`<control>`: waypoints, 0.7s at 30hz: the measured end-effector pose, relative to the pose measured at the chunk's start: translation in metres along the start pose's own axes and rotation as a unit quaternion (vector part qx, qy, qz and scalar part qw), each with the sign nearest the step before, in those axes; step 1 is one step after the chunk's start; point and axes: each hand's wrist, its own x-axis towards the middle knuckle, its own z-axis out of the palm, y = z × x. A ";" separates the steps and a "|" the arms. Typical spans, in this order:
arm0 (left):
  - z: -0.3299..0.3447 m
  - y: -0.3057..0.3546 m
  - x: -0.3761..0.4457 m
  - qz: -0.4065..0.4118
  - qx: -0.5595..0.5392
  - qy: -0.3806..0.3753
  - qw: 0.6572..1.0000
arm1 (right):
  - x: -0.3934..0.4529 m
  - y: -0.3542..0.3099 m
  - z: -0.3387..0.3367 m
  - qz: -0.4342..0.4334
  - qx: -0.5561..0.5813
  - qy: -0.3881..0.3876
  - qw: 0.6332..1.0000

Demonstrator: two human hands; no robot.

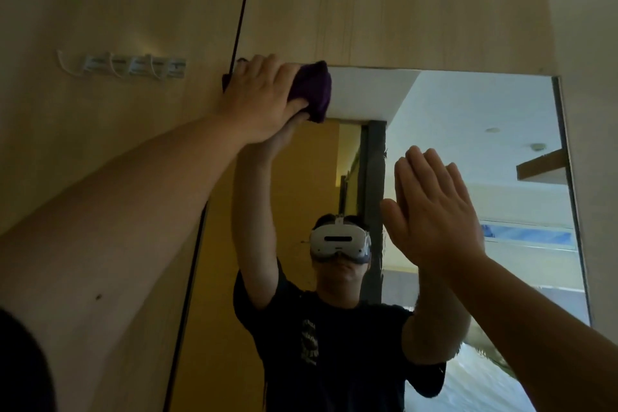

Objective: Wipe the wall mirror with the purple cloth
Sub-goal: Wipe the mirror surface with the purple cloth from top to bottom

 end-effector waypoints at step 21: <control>0.012 -0.001 -0.095 0.023 -0.049 -0.105 0.993 | -0.002 0.003 -0.002 -0.007 0.037 0.003 0.999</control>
